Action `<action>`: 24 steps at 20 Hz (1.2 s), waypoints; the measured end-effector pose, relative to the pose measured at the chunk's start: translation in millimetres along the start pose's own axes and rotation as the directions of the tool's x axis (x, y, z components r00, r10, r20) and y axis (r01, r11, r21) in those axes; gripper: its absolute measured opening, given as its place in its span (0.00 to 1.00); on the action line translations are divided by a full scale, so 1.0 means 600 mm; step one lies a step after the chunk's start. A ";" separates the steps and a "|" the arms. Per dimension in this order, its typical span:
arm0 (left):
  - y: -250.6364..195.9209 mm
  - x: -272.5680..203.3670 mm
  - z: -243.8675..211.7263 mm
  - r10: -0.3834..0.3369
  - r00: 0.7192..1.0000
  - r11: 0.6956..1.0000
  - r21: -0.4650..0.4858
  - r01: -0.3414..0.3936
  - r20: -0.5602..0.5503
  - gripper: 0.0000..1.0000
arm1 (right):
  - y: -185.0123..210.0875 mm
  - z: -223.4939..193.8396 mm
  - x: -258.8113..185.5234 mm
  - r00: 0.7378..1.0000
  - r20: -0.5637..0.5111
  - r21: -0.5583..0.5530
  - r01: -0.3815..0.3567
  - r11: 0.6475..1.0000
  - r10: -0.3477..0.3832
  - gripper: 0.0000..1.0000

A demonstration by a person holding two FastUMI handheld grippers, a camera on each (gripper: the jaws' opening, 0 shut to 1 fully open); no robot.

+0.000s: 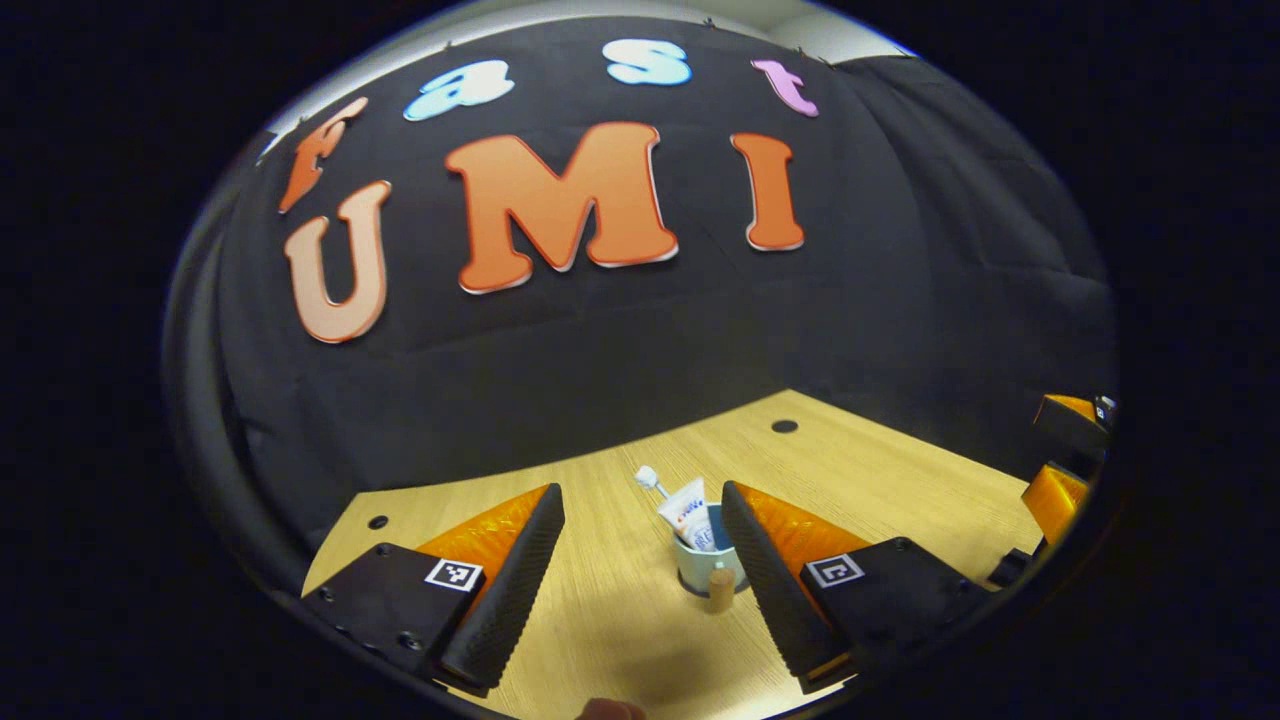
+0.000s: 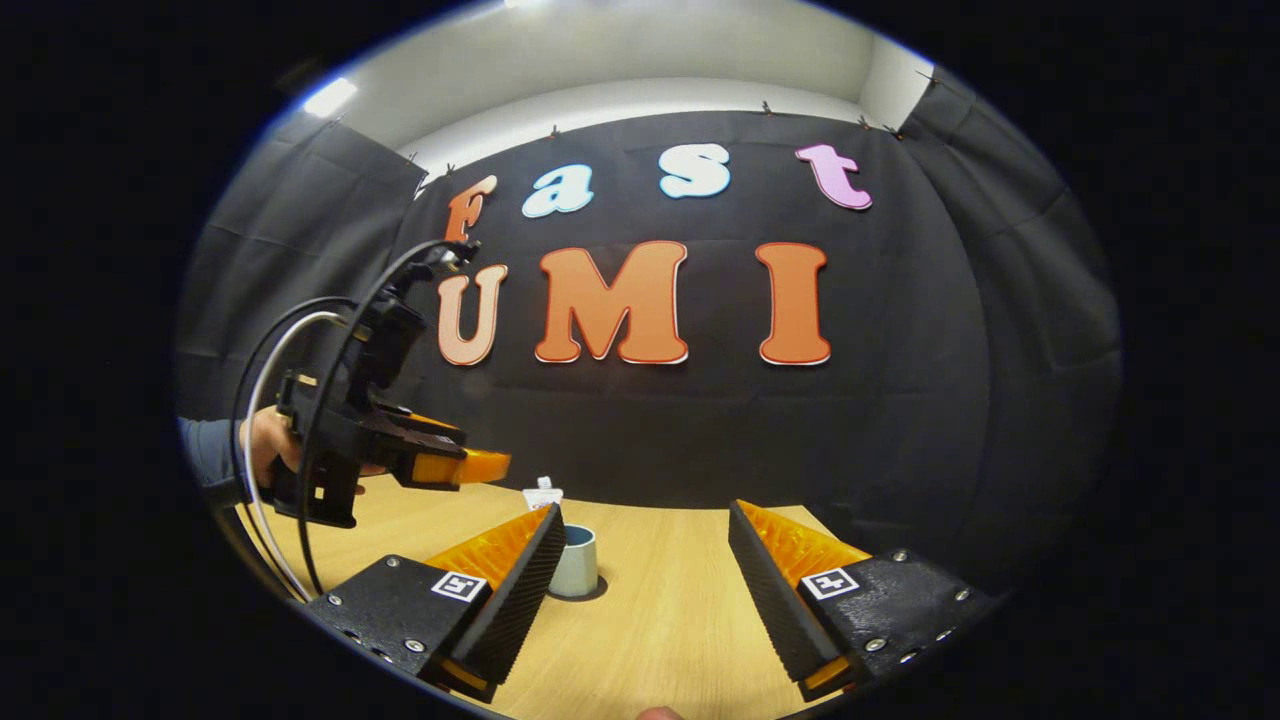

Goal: Put the toothbrush and toothpaste on the desktop into the cup, then pick up the cup and place it on the coaster on the desktop.

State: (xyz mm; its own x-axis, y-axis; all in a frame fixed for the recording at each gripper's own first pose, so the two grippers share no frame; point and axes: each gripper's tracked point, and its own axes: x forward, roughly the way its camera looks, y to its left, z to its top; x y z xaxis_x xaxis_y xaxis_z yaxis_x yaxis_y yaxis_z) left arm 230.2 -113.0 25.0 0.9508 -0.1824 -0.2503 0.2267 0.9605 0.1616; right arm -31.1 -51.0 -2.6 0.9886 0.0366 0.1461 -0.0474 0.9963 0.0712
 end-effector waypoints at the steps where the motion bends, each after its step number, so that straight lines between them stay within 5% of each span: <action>1: 0.010 -0.027 0.011 0.037 0.998 0.999 -0.016 -0.036 0.041 1.00 | 0.013 0.001 0.007 1.000 0.003 -0.003 -0.010 1.000 0.010 0.99; 9: 0.014 -0.123 -0.005 0.225 0.943 0.972 -0.123 -0.200 0.245 1.00 | 0.099 0.004 0.033 0.997 0.017 -0.016 -0.069 0.997 0.069 0.99; 16: 0.058 -0.197 -0.037 0.331 0.895 0.938 -0.208 -0.277 0.298 1.00 | 0.124 -0.003 0.042 0.998 0.021 -0.018 -0.059 0.998 0.059 0.99; 24: 0.083 -0.202 -0.094 0.345 0.905 0.927 -0.241 -0.287 0.250 1.00 | 0.124 -0.015 0.052 0.999 0.014 0.007 -0.037 0.999 0.037 0.99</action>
State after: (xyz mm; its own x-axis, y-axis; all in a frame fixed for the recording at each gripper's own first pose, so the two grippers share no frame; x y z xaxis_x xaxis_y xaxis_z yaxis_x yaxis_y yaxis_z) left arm 114.3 -30.9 9.5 0.9912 0.1137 0.0677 -0.1134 0.9935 -0.0087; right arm -2.7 24.7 -1.4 0.9841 0.0723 0.1620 -0.0849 0.9938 0.0722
